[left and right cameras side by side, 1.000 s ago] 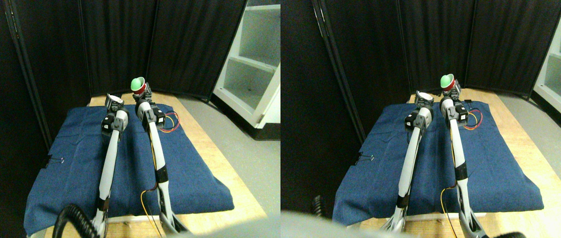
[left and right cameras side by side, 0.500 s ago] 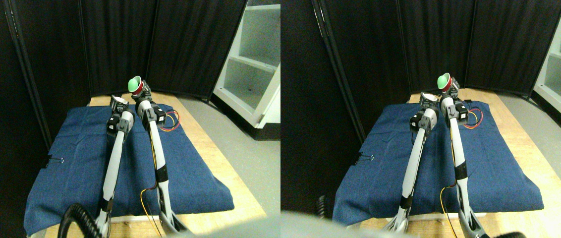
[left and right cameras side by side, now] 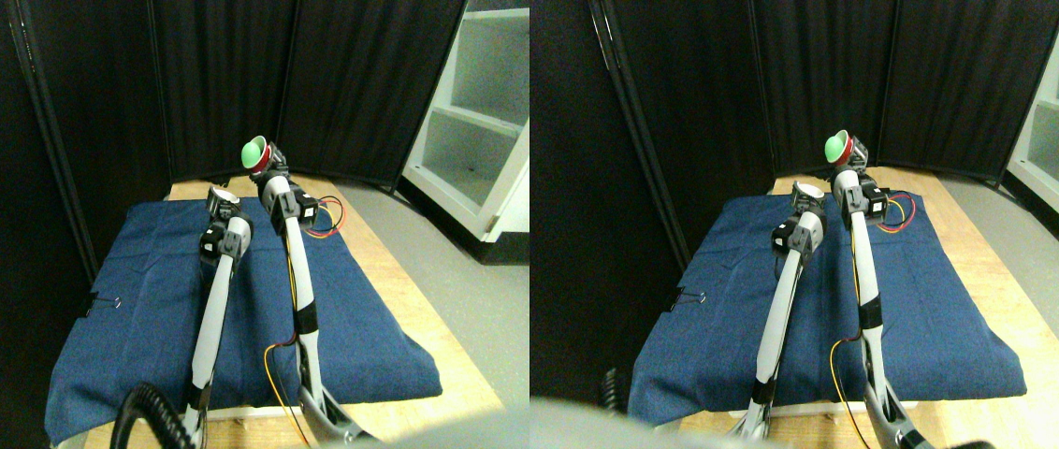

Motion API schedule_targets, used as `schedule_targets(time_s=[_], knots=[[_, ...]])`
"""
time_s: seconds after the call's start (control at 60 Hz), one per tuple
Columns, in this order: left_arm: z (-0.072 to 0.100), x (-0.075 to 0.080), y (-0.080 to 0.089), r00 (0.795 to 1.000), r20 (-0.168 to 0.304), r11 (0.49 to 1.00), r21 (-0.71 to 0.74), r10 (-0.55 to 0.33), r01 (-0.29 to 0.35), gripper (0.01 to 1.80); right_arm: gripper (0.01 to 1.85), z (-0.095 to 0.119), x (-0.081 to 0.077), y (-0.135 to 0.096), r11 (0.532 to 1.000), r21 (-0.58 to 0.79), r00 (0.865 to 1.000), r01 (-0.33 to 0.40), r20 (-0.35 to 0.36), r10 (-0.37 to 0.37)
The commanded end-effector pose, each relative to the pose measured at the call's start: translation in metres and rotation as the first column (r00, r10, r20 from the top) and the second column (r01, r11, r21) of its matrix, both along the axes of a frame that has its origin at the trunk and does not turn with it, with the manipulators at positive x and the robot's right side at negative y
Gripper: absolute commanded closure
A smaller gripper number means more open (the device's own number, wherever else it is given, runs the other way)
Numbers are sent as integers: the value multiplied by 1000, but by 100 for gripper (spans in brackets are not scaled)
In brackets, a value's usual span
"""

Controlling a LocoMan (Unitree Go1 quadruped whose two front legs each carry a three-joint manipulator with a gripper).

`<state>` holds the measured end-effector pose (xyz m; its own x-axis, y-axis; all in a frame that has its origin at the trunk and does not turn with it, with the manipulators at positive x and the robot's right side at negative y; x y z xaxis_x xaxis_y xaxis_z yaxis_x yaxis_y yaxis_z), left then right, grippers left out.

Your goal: Pour (bimanual)

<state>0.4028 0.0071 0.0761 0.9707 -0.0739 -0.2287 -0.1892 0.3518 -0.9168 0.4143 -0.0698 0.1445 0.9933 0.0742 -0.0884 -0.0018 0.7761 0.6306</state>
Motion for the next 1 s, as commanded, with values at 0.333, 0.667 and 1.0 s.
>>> schedule_targets(time_s=[0.333, 0.667, 1.0], knots=[[18, -2, 0, 998, 53, 999, -33, -20, 22, 148, 153, 11, -9, 0, 998, -56, 999, -16, 30, 18], [37, -13, -7, 996, 57, 997, -45, -66, 69, 148, 153, 5, -8, 3, 998, -68, 1000, -16, 21, 18], [42, -11, -17, 993, 17, 993, 31, -114, 113, 148, 153, 4, -7, 6, 997, -77, 999, -30, 28, 33]])
